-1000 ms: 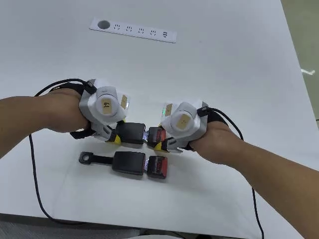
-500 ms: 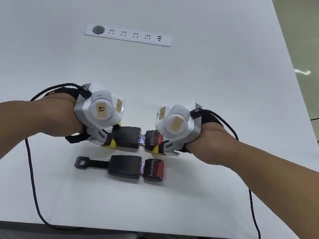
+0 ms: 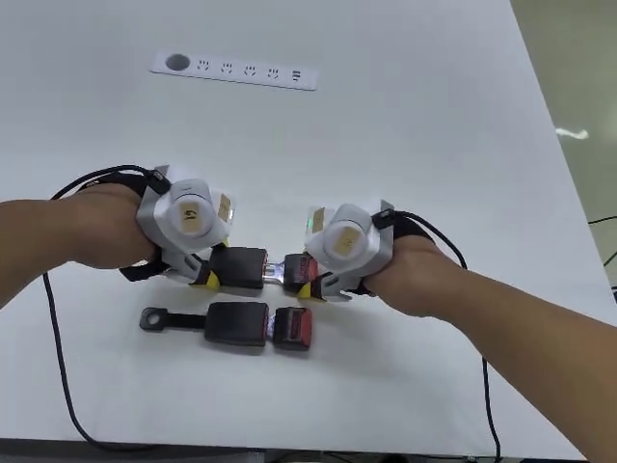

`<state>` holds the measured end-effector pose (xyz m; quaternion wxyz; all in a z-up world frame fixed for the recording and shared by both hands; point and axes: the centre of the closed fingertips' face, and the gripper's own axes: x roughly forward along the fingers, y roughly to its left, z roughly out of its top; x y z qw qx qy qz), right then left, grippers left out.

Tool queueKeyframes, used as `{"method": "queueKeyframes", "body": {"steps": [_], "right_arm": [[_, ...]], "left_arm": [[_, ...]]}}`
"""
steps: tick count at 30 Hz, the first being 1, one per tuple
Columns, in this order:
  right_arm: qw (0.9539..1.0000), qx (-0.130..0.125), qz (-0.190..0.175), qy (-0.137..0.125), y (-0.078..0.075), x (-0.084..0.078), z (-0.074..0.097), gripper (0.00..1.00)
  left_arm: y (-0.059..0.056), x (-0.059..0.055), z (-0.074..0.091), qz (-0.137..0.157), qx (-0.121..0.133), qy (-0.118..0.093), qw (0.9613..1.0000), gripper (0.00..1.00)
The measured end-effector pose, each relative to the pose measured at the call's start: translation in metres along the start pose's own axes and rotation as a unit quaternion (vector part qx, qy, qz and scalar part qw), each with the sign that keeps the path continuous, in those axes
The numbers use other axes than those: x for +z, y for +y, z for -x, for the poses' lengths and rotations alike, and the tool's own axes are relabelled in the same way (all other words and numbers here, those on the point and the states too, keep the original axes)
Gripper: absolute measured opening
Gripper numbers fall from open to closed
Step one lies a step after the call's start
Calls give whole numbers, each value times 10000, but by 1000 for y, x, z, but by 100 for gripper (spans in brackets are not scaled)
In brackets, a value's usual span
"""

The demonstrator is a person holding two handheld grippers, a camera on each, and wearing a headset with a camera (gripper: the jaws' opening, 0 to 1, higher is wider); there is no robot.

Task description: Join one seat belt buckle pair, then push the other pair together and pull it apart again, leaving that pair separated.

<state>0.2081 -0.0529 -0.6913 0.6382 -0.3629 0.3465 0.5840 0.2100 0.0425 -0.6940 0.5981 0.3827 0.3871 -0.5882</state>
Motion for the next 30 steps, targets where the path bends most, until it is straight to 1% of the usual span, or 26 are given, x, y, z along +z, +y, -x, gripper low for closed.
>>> {"method": "queueKeyframes", "body": {"steps": [5,7,9,11,15,21,23,26,30], "right_arm": [[9998,-100,-190,-8,-2,-14,9,32],[9997,-115,-219,-8,-4,-22,13,32],[9997,-196,-177,1,-7,-31,17,32],[9996,-170,-218,21,-7,-38,19,32],[9995,-144,-285,66,-5,-54,30,32],[9992,-169,-337,156,-5,-74,42,32],[9989,-163,-395,167,-5,-81,46,33],[9983,-82,-553,166,-2,-92,51,33],[9981,-59,-591,165,2,-100,57,33]], "left_arm": [[0,0,0,0,-7,-18,10000,30],[0,-1,0,41,-2,-18,10000,30],[0,0,1,30,-8,-9,10000,30],[0,0,1,35,-9,3,10000,30],[0,1,1,81,13,5,10000,30],[0,0,2,142,39,1,9999,31],[0,0,2,151,40,12,9999,31],[1,-1,1,150,41,18,9999,31],[1,-1,2,262,58,-19,9996,31]]}}
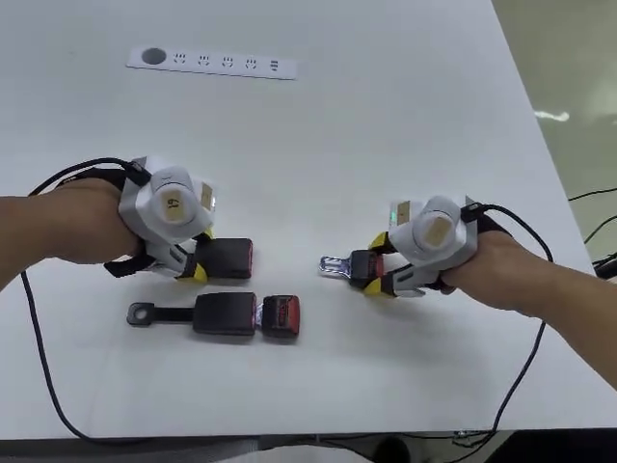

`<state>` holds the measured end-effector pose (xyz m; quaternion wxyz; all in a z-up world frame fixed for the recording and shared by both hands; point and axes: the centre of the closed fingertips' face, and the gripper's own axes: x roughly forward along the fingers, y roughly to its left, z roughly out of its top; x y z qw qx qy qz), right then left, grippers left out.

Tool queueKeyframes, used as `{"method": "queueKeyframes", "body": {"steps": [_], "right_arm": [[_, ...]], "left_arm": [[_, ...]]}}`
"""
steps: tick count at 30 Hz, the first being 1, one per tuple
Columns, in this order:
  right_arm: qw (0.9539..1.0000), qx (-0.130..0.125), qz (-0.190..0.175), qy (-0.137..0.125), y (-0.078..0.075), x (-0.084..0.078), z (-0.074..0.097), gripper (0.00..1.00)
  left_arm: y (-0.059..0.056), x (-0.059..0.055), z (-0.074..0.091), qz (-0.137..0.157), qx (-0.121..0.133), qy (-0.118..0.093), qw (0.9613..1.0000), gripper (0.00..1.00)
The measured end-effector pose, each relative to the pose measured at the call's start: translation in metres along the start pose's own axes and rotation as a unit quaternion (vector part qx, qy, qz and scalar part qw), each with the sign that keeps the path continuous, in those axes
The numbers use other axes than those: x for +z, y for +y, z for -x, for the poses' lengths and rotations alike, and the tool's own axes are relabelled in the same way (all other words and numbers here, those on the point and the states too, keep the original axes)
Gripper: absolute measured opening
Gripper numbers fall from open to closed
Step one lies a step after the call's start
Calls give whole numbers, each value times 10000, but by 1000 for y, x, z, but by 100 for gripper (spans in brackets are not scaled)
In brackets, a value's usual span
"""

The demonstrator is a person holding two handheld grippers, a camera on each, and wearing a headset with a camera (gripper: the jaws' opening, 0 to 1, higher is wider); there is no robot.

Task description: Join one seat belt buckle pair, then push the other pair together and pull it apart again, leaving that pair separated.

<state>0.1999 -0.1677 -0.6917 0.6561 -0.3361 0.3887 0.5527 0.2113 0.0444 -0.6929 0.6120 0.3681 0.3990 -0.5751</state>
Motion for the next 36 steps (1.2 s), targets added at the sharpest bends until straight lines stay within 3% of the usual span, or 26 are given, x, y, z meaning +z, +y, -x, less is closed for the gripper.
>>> {"method": "queueKeyframes", "body": {"steps": [14,18,20,23,27,29,34,36], "right_arm": [[9999,-61,69,103,0,-2,0,33],[9998,-112,100,131,-1,-2,-1,34],[9998,-161,70,75,0,2,3,36],[9994,-287,-150,-87,-4,8,9,39],[9982,-430,-347,-246,-4,13,20,41],[9970,-521,-458,-340,-1,15,25,43],[9932,-717,-734,-557,10,18,34,49],[9909,-776,-895,-633,17,17,37,53]], "left_arm": [[0,1,1,54,-19,-97,9999,32],[1,-1,1,-92,-14,-73,9999,33],[1,-1,2,-52,43,-120,9999,34],[8,3,8,312,231,-388,9985,38],[16,4,27,526,476,-612,9956,45],[14,3,34,641,483,-722,9942,46],[-7,2,55,631,593,-858,9926,51],[-14,-3,65,836,752,-1027,9883,53]]}}
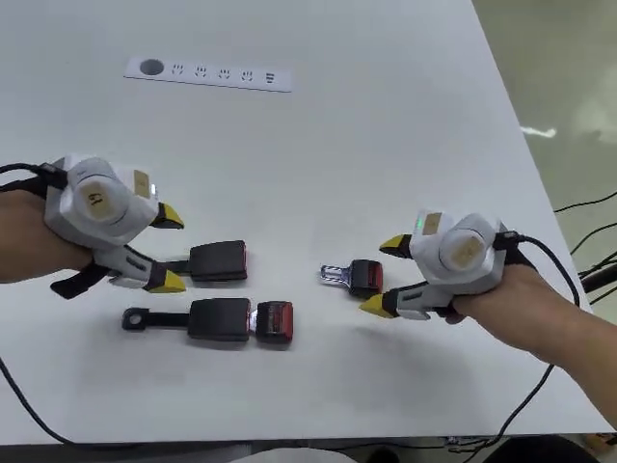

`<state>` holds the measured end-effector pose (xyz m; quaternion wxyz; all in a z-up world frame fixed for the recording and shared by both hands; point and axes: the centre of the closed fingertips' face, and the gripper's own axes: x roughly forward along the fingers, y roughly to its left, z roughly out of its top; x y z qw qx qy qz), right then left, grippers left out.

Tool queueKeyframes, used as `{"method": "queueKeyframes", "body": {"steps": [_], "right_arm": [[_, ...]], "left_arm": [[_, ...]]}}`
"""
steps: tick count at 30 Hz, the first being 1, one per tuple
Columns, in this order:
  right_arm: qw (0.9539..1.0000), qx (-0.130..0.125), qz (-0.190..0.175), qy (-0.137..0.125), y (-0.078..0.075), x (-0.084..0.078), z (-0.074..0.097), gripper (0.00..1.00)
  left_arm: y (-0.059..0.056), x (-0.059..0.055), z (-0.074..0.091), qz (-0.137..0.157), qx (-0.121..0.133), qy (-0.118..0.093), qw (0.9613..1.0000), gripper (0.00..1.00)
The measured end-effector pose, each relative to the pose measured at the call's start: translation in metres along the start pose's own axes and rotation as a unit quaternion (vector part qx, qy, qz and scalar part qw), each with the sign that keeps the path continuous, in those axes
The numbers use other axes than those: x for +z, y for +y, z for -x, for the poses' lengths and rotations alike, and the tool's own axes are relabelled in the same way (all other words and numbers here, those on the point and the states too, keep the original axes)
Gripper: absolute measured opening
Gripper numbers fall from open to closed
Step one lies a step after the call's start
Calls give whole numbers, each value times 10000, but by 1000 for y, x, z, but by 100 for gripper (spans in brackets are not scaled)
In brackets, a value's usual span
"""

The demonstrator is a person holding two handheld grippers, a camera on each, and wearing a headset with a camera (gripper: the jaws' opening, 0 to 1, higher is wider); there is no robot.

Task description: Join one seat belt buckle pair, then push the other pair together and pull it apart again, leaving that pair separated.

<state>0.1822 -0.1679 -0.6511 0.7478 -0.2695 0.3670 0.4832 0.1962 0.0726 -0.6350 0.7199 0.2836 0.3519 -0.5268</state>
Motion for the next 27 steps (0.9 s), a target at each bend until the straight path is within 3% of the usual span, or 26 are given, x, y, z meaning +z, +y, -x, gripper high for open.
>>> {"method": "queueKeyframes", "body": {"steps": [2,4,8,12,14,15,18,21,22,24,27], "right_arm": [[9998,-96,-129,-66,6,-2,4,56],[9992,-94,-349,-152,17,-2,9,62],[9985,-53,-472,-283,33,-8,10,68],[9971,-123,-678,-311,40,-15,13,75],[9954,-197,-831,-444,41,-12,18,78],[9945,-239,-884,-509,42,-10,21,81],[9929,-226,-957,-662,49,-5,27,82],[9919,-250,-930,-823,55,5,35,83],[9908,-238,-1029,-844,56,4,37,85],[9896,-303,-1060,-923,52,0,35,90],[9886,-362,-1123,-931,51,0,36,96]], "left_arm": [[-4,-4,6,122,71,-73,9999,55],[-18,-10,19,313,136,-110,9994,57],[-28,-26,32,828,283,-332,9956,59],[-40,-41,45,971,413,-387,9937,67],[-42,-48,53,1058,464,-486,9921,70],[-41,-50,56,1213,539,-578,9895,72],[-40,-49,64,1379,709,-763,9849,77],[-44,-54,74,1361,892,-791,9835,83],[-45,-52,80,1429,1027,-836,9808,86],[-43,-60,87,1574,1187,-948,9758,93],[-44,-65,88,1709,1244,-974,9725,99]]}}
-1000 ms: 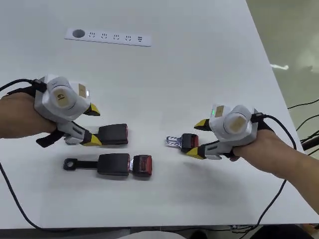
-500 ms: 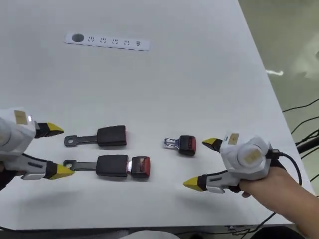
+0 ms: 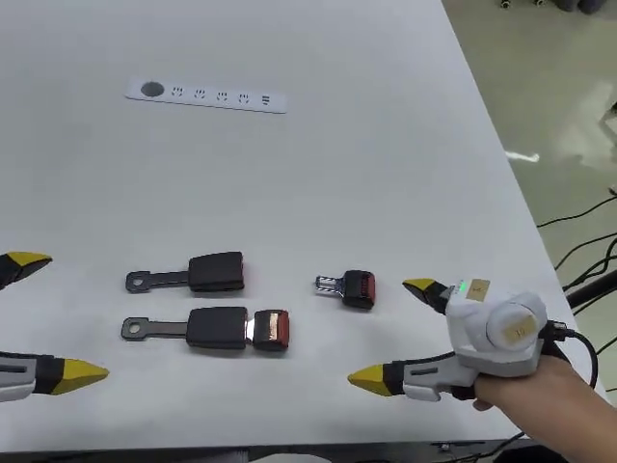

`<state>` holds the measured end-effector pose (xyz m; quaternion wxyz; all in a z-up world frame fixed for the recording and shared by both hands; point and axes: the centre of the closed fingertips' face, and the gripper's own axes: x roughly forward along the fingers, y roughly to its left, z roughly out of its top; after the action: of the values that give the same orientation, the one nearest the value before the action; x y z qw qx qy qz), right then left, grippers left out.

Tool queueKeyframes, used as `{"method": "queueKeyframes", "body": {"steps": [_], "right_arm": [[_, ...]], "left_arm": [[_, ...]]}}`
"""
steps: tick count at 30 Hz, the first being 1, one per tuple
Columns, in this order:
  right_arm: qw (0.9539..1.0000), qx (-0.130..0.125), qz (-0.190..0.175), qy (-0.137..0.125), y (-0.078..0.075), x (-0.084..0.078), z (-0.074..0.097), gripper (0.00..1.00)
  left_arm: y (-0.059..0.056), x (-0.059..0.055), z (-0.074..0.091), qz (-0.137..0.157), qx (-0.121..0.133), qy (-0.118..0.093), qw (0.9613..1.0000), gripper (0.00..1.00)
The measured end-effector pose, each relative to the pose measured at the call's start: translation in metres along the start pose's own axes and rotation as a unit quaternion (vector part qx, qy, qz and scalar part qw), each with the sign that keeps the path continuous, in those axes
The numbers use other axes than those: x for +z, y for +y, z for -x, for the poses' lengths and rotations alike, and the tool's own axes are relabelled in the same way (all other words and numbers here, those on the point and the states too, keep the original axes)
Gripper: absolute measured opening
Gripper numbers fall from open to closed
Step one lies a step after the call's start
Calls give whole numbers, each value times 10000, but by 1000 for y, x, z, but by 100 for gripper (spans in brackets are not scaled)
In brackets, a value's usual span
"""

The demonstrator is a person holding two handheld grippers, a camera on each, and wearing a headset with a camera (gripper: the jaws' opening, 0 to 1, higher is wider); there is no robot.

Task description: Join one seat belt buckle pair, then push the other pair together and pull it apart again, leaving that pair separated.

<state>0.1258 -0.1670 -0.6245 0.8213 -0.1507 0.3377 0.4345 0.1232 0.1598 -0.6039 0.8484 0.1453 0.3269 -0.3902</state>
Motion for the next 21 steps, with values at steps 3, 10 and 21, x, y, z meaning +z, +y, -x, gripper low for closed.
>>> {"method": "queueKeyframes", "body": {"steps": [3,10,21], "right_arm": [[9999,-115,-35,-93,2,7,5,99],[9994,-289,-166,-127,4,4,11,100],[9988,-422,-180,-151,9,1,16,100]], "left_arm": [[-1,-6,-1,27,22,10,10000,100],[-4,-15,-1,40,2,50,10000,100],[2,-16,5,234,269,-68,9993,100]]}}
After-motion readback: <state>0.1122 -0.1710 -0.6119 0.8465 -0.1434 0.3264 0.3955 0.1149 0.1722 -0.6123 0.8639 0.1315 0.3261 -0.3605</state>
